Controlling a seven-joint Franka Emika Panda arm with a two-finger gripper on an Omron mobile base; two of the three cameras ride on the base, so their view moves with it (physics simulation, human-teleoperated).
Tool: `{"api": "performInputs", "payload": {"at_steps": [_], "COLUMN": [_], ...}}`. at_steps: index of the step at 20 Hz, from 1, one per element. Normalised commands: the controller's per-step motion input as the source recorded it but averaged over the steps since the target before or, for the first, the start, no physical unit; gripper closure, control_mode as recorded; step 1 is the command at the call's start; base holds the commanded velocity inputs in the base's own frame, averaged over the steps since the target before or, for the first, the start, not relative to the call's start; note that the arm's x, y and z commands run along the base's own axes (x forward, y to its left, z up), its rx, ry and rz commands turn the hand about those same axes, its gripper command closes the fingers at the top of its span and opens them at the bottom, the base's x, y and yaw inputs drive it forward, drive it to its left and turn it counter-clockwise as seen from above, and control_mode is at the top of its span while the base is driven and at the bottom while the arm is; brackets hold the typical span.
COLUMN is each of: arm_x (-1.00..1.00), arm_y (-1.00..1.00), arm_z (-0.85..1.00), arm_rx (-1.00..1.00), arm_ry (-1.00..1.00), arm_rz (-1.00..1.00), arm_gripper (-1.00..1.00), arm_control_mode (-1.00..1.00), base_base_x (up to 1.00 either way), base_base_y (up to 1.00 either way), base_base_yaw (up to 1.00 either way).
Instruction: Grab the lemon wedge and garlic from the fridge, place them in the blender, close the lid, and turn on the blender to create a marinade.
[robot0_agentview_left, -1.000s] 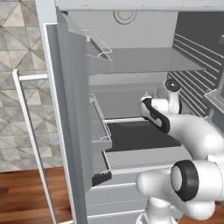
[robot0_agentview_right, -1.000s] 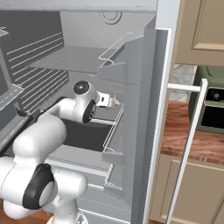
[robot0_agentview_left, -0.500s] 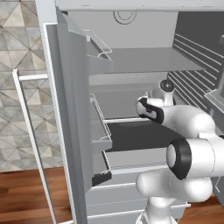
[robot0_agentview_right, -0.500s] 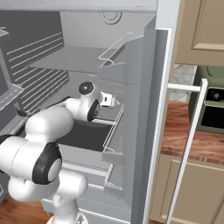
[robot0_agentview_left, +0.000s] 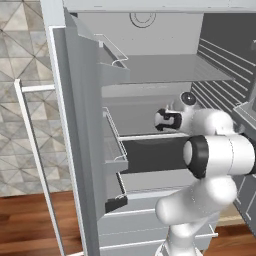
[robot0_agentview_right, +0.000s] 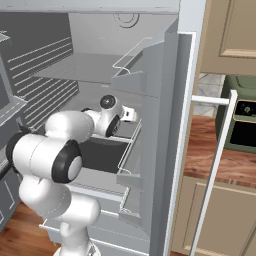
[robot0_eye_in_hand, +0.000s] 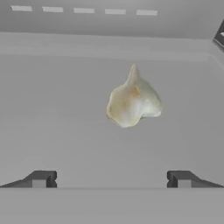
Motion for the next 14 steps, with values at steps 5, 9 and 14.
{"api": "performInputs", "payload": {"at_steps": [5, 9, 14], "arm_x": [0.43, 0.41, 0.39], "arm_y": [-0.07, -0.09, -0.07], "arm_z": [-0.03, 0.0, -0.02], "arm_rx": [0.01, 0.02, 0.02], "arm_ry": [0.0, 0.0, 0.0], "arm_rz": [0.0, 0.0, 0.0], "arm_gripper": [-1.0, -1.0, -1.0], "arm_control_mode": [-1.0, -1.0, -1.0], "base_base_x": [0.0, 0.0, 0.0], "base_base_y": [0.0, 0.0, 0.0], "base_base_yaw": [0.0, 0.0, 0.0]}}
